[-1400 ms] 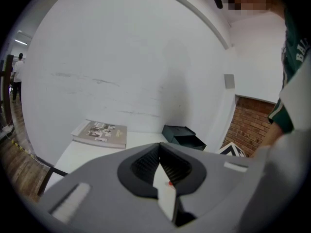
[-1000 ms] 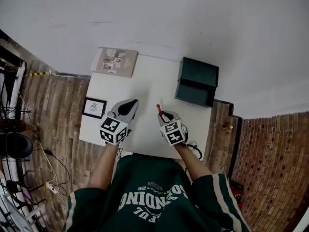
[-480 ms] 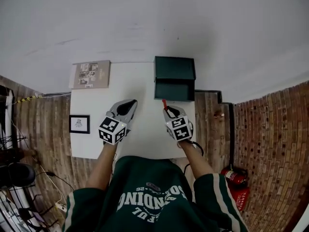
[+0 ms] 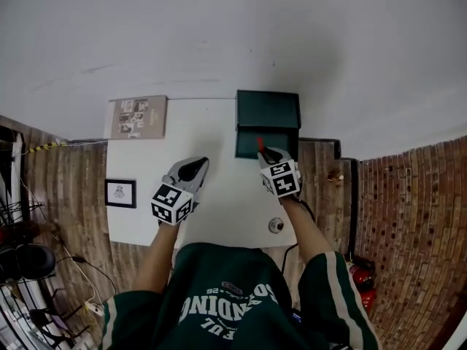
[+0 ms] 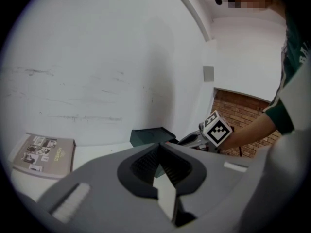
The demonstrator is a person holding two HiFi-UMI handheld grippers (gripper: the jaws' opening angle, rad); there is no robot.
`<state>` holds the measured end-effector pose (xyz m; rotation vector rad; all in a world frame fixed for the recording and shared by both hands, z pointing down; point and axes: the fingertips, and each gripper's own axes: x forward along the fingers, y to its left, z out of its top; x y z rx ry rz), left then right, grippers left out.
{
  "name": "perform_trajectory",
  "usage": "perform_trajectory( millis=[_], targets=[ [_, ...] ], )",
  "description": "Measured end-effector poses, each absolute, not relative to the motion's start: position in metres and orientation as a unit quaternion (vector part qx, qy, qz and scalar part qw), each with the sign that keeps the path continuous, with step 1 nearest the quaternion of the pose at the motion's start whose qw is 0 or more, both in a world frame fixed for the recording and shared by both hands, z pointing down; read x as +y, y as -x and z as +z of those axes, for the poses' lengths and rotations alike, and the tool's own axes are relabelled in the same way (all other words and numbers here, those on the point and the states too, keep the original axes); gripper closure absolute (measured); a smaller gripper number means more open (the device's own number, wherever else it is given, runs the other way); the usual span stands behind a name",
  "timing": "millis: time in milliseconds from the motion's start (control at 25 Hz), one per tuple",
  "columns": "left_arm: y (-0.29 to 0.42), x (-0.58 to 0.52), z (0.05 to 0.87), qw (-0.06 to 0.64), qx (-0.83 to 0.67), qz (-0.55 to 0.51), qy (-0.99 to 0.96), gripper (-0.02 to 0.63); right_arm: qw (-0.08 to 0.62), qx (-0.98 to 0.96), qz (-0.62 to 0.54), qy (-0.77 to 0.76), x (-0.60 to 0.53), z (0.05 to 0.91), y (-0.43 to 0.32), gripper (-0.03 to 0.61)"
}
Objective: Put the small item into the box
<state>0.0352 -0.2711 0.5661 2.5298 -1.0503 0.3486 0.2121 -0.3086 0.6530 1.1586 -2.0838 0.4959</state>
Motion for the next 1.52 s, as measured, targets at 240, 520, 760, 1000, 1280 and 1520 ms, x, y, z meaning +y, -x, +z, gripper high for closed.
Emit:
perform_trajectory(
  millis=[240, 520, 760, 1000, 1280, 1520],
  targets=[
    [-0.034, -0.279, 0.574, 0.199, -0.382, 0.129, -0.893, 0.561, 0.398, -0.793, 0.204, -0.413, -0.339, 0.689, -0.221, 0.509],
    [-0.027, -0.274, 0.586, 0.212, -0.390, 0.144, -0.885, 0.561, 0.448, -0.782, 0.216, -0.376, -0.349, 0.725, -0.221, 0.509],
    [-0.016, -0.270, 0.593, 0.221, -0.400, 0.150, -0.877, 0.561, 0.462, -0.775, 0.232, -0.363, -0.349, 0.742, -0.220, 0.509],
    [-0.010, -0.267, 0.596, 0.225, -0.405, 0.154, -0.873, 0.561, 0.463, -0.774, 0.240, -0.359, -0.352, 0.748, -0.218, 0.509],
    [-0.003, -0.265, 0.597, 0.227, -0.408, 0.157, -0.870, 0.561, 0.474, -0.768, 0.249, -0.350, -0.350, 0.752, -0.218, 0.508],
    [-0.003, -0.266, 0.593, 0.222, -0.406, 0.153, -0.873, 0.561, 0.441, -0.778, 0.243, -0.376, -0.354, 0.732, -0.223, 0.508]
  ],
)
